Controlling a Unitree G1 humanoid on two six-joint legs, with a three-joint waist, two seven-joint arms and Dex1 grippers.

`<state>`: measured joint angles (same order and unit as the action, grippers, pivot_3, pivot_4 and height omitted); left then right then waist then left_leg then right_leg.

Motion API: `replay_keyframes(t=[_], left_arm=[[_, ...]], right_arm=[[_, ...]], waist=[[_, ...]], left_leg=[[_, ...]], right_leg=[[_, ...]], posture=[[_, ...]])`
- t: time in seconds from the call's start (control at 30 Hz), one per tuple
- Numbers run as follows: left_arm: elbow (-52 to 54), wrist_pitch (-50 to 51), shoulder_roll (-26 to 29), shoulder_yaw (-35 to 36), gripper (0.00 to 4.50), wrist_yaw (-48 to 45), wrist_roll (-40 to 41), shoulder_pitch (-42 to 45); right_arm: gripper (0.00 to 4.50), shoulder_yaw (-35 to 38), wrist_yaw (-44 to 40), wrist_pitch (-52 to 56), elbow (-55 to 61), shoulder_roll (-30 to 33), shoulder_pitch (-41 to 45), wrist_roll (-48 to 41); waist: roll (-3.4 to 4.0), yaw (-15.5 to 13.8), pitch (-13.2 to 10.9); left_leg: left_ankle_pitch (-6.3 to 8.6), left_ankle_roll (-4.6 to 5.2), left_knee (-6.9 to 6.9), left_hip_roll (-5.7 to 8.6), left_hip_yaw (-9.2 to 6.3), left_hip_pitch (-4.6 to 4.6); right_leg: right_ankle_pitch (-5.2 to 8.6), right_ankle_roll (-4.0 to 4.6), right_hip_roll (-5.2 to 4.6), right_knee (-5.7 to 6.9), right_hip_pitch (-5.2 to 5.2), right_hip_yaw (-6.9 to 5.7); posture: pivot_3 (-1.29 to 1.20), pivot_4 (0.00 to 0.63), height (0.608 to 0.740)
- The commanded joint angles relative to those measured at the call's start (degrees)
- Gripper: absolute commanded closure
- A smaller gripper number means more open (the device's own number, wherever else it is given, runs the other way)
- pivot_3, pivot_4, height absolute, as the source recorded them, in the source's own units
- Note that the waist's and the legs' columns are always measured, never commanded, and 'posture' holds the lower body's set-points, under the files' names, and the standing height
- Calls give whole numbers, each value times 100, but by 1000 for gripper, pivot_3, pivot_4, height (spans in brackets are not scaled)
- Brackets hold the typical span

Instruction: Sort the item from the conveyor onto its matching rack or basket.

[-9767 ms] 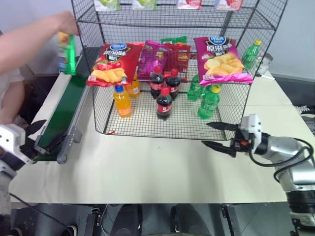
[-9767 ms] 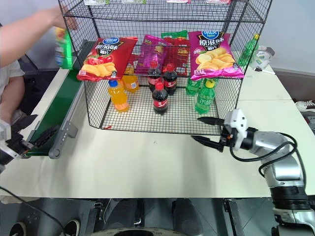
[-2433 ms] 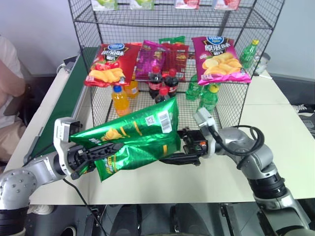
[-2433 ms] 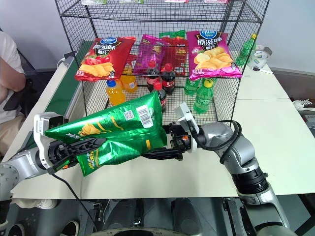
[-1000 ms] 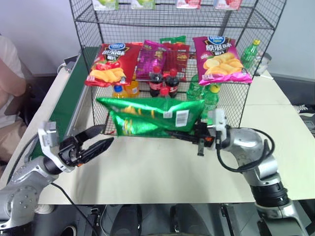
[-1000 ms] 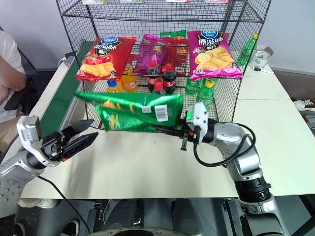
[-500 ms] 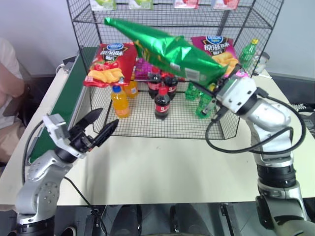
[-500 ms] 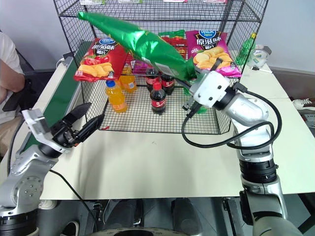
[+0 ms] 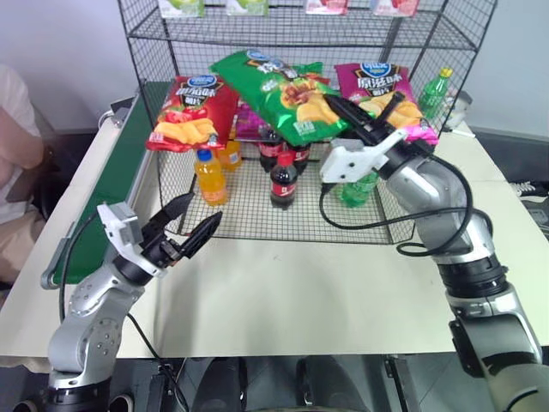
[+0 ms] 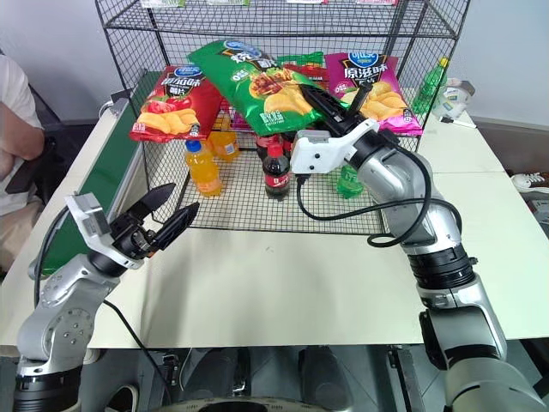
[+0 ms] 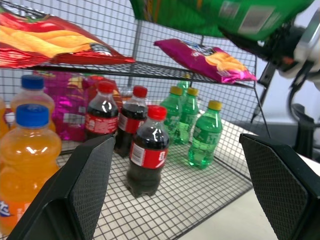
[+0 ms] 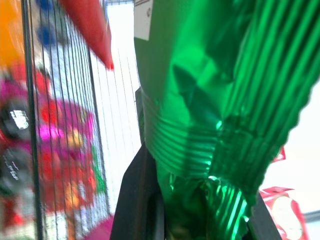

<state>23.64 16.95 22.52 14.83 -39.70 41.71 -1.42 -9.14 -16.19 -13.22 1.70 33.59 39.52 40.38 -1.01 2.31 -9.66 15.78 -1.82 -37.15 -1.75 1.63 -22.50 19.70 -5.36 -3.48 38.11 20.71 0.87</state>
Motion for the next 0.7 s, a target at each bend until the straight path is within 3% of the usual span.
replay_keyframes(t=[0.03, 0.33, 0.7], left_arm=[[100, -135, 16, 23, 253, 35, -54, 34], [137, -172, -94, -102, 253, 129, -132, -38], [291, -249, -167, -135, 253, 254, -191, -260]], right_arm=[[4291, -141, 195, 64, -218, -88, 316, 204], [4291, -376, 462, 1017, -1414, -570, 1005, 501], [4291, -622, 453, 1399, -1680, -741, 1168, 513]], waist=[[0, 8, 0], [0, 12, 0], [0, 25, 0]], left_leg=[[0, 0, 0, 0, 0, 0], [-4, -6, 1, -3, 1, -1], [-4, -6, 2, -4, 2, -3]], right_leg=[[0, 0, 0, 0, 0, 0], [0, 0, 6, 4, 4, 3], [0, 0, 5, 7, 10, 3]], posture=[[0, 150, 739], [0, 150, 739], [0, 150, 739]])
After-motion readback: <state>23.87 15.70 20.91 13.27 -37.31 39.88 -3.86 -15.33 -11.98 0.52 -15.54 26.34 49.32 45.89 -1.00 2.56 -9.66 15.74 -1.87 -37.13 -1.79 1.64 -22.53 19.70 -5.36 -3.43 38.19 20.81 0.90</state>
